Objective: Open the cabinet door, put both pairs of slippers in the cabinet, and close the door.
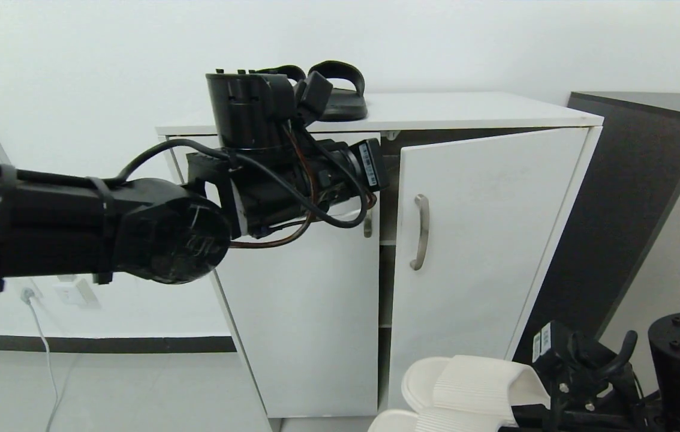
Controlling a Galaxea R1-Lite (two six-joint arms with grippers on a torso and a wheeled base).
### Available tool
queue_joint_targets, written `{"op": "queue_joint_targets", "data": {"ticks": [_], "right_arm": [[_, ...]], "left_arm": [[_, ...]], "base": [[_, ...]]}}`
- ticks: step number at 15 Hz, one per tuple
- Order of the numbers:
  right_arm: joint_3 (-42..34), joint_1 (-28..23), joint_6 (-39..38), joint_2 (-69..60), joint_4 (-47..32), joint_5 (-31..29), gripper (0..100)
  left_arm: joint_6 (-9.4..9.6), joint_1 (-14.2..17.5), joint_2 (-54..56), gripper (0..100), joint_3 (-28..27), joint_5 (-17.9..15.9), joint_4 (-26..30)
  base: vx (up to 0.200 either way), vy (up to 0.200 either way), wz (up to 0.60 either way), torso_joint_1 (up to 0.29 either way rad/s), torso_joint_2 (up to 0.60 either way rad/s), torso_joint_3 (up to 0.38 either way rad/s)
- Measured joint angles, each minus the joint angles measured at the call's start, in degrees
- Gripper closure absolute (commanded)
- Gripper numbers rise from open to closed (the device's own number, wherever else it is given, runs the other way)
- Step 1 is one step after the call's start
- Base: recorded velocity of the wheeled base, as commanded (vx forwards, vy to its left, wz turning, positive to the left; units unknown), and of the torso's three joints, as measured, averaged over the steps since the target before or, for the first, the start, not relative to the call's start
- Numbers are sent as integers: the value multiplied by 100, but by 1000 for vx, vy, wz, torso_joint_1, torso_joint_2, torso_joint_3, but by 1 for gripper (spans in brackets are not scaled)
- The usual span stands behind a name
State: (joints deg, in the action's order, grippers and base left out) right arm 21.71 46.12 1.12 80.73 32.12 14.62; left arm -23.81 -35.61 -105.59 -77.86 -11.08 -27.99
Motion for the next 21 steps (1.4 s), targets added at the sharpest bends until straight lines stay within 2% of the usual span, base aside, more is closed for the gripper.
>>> {"op": "queue_joint_targets", "data": {"ticks": [3, 8, 10, 13, 15, 17, 19, 21], "right_arm": [[-7, 33, 0, 9, -21, -1, 100], [-166, 276, 0, -7, -24, 2, 100], [-269, 355, 66, -33, -11, 2, 100], [-346, 443, 104, -110, 6, 16, 100], [-352, 449, 106, -132, 6, 7, 100], [-339, 449, 104, -132, 15, 16, 100], [-234, 380, 71, -99, 20, -44, 100], [11, 145, 2, 0, 17, -404, 100]], "left_arm": [[-66, 52, -364, 100, -293, 0, -4], [-66, 30, -562, 100, -265, 9, -33], [-24, -146, -573, 100, -91, -13, -113], [-17, -800, -597, 100, 229, -27, -802], [-9, -967, -617, 100, 286, -30, -866], [9, -909, -592, 100, 336, -11, -877], [16, -695, -428, 100, 455, 13, -879], [17, -400, -83, 100, 728, 30, -863]], "base": [[0, 0, 0, 0, 0, 0], [-200, 0, 0, 3, 2, 1], [-200, 0, 0, -5, 2, 0], [-200, 0, 0, 4, 2, 6], [0, 0, 0, 0, 0, 0], [0, 0, 0, 0, 0, 0], [0, 0, 0, 0, 0, 0], [0, 0, 0, 0, 0, 0]]}}
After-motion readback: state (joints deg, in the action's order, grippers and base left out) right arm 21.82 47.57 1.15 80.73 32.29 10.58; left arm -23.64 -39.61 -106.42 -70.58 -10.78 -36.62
